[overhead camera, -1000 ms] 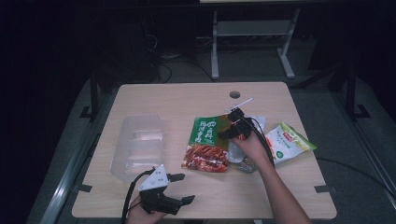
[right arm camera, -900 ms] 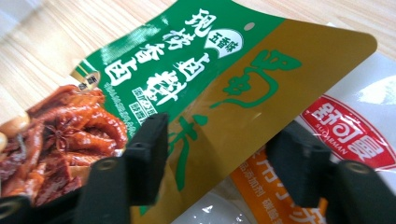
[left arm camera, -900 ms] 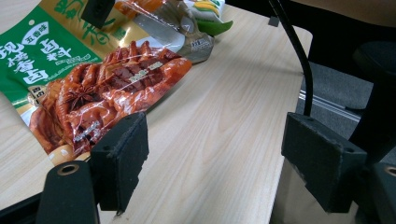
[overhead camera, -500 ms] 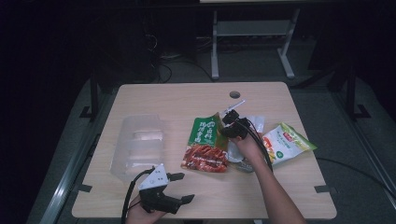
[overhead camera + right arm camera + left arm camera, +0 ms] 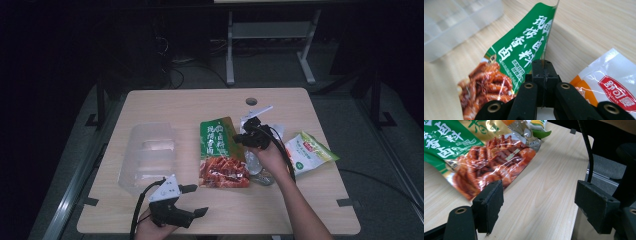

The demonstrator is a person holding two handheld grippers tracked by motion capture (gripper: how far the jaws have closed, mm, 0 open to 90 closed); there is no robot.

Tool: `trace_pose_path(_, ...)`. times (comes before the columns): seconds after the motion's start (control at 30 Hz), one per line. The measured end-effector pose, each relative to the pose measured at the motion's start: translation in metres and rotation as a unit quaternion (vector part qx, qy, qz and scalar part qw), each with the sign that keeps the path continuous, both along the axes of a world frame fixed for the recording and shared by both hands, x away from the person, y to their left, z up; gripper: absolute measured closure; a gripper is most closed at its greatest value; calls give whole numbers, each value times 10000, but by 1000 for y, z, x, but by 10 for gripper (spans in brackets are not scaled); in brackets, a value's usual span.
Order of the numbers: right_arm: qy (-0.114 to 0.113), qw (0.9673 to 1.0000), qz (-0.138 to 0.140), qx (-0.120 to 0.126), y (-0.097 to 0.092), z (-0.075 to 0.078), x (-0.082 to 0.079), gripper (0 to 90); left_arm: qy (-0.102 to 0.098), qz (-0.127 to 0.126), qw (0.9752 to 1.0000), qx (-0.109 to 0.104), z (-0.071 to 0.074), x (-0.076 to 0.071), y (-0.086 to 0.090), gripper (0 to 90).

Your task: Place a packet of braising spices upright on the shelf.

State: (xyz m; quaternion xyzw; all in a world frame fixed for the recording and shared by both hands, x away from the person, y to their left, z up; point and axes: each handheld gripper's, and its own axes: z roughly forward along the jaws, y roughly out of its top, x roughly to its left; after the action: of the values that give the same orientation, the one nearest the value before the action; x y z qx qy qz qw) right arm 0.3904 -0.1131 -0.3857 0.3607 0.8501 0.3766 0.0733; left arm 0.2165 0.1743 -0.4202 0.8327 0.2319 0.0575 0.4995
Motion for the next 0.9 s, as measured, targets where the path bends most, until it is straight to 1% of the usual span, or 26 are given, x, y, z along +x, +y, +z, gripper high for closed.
trace_pose_path(0.03,0,10000,0,0,0,0,0,900,-27,-11,10000,24,0,0,0,229)
trace_pose_path(0.07,-78,9999,64,84,-3,4,-5,900,-42,-27,10000,34,0,0,-1,229)
trace_pose_path(0.1,-78,9999,64,84,-3,4,-5,900,-42,-27,10000,34,0,0,-1,229)
trace_pose_path(0.17,-189,9994,102,273,-9,8,-15,900,-28,-36,10000,84,0,0,-1,229)
trace_pose_path(0.2,-266,9989,167,335,-12,9,-17,900,-17,-25,10000,71,0,0,-2,229)
trace_pose_path(0.23,-266,9989,167,335,-12,9,-17,900,-17,-25,10000,71,0,0,-2,229)
trace_pose_path(0.27,-358,9979,249,488,-17,13,-24,900,-7,-27,10000,70,-1,1,-2,229)
trace_pose_path(0.3,-358,9979,249,488,-17,13,-24,900,-7,-27,10000,70,-1,1,-2,229)
trace_pose_path(0.33,-401,9972,270,570,-20,15,-28,900,16,-24,10000,53,-1,2,-3,229)
trace_pose_path(0.37,-486,9959,352,681,-24,16,-34,900,35,-31,10000,49,-1,3,-4,229)
trace_pose_path(0.4,-486,9959,352,681,-24,16,-34,900,35,-31,10000,49,-1,3,-4,229)
trace_pose_path(0.43,-603,9939,460,795,-29,17,-40,900,49,-55,10000,32,-1,4,-5,230)
trace_pose_path(0.5,-626,9920,558,946,-32,19,-46,900,66,-59,10000,26,-1,4,-5,236)
trace_pose_path(0.53,-733,9903,620,1005,-34,19,-49,900,68,-47,10000,23,-1,5,-6,236)
trace_pose_path(0.57,-766,9891,673,1058,-35,20,-53,900,73,-35,10000,11,0,5,-6,236)
trace_pose_path(0.6,-805,9882,719,1086,-36,21,-56,900,42,31,10000,25,0,7,-8,236)
trace_pose_path(0.63,-805,9882,719,1086,-36,21,-56,900,42,31,10000,25,0,7,-8,235)
trace_pose_path(0.67,-912,9859,828,1136,-38,22,-64,900,72,146,9999,-24,0,10,-9,231)
trace_pose_path(0.7,-912,9859,828,1136,-38,22,-64,900,72,146,9999,-24,0,10,-9,221)
trace_pose_path(0.73,-940,9851,855,1162,-39,22,-66,900,113,184,9998,-20,-1,12,-10,221)
trace_pose_path(0.77,-974,9830,966,1216,-41,22,-71,900,138,192,9997,-23,-2,13,-10,219)
trace_pose_path(0.8,-1059,9803,1075,1279,-43,23,-75,900,204,158,9997,0,-3,16,-11,223)
trace_pose_path(0.87,-1119,9771,1209,1348,-46,23,-80,900,265,148,9995,-11,-5,18,-12,229)
trace_pose_path(0.9,-1152,9760,1258,1352,-48,23,-82,900,276,156,9995,2,-5,20,-12,230)
